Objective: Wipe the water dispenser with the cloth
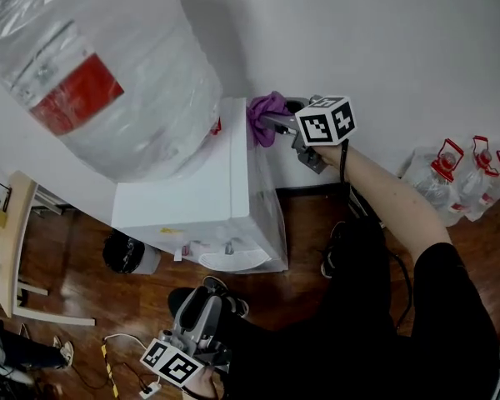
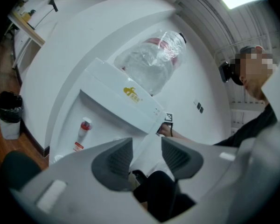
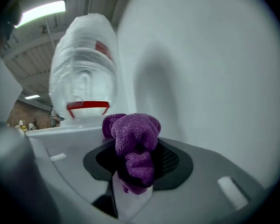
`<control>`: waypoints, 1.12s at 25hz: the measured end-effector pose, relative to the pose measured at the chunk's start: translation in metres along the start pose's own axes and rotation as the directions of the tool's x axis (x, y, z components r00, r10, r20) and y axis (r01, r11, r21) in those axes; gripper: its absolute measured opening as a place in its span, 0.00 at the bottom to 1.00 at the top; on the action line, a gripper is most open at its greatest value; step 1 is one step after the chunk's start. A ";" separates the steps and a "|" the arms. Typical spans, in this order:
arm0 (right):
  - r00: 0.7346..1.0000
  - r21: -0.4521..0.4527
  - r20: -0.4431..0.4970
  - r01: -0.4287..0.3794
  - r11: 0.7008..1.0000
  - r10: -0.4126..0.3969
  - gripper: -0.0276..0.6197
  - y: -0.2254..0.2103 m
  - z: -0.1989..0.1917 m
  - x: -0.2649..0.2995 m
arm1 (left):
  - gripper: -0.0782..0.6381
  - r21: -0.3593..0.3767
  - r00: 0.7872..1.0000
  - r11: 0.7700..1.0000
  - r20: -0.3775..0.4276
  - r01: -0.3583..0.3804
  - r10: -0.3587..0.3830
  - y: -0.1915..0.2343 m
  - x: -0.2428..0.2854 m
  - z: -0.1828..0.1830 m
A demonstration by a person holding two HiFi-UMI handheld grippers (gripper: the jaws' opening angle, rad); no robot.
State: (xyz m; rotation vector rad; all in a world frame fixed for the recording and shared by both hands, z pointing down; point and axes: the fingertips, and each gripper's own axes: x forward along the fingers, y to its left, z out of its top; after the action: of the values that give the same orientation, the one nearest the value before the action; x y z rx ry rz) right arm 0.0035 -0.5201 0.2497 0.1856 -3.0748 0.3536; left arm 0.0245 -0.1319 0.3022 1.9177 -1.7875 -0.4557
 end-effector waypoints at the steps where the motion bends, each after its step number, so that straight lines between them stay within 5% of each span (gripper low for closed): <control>1: 0.999 -0.005 0.014 -0.052 0.999 0.052 0.32 0.024 -0.006 -0.013 | 0.41 -0.002 1.000 1.000 -0.004 0.000 0.000 0.002 0.001 -0.001; 6: 0.934 -0.110 0.087 -0.336 0.935 0.346 0.32 0.179 -0.039 -0.090 | 0.41 -0.013 0.998 1.000 -0.067 -0.003 0.002 0.009 0.010 -0.014; 9: 0.893 -0.190 0.112 -0.412 0.891 0.436 0.32 0.225 -0.050 -0.116 | 0.40 -0.015 0.995 1.000 -0.095 0.022 -0.023 0.001 0.021 -0.022; 11: 0.895 -0.208 0.135 -0.394 0.895 0.426 0.32 0.215 -0.053 -0.115 | 0.40 -0.016 0.994 0.999 -0.105 0.028 -0.030 -0.002 0.026 -0.025; 14: 0.939 -0.166 0.158 -0.279 0.946 0.304 0.32 0.152 -0.062 -0.085 | 0.40 -0.015 0.994 1.000 -0.111 0.015 -0.017 -0.002 0.026 -0.026; 17: 0.982 -0.084 0.129 -0.130 0.988 0.140 0.32 0.067 -0.075 -0.037 | 0.40 -0.012 0.994 1.000 -0.112 -0.004 0.003 -0.002 0.025 -0.025; 21: 0.996 0.062 0.094 -0.007 0.998 0.001 0.32 -0.024 -0.078 0.017 | 0.40 0.007 0.994 1.000 -0.113 -0.006 0.007 -0.009 0.026 -0.022; 24: 0.994 0.096 0.104 -0.052 0.994 0.042 0.32 -0.022 -0.070 0.019 | 0.40 0.020 0.994 1.000 -0.111 -0.003 0.005 -0.011 0.025 -0.019; 28: 0.954 0.005 0.118 -0.277 0.961 0.275 0.32 0.079 -0.067 -0.037 | 0.40 0.017 0.992 1.000 -0.124 -0.005 0.007 -0.004 0.025 -0.022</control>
State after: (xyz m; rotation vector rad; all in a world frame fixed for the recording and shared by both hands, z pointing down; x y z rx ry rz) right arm 0.0320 -0.4245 0.2954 -0.2356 -3.2161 0.3997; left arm 0.0423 -0.1536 0.3197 1.9080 -1.7218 -0.3136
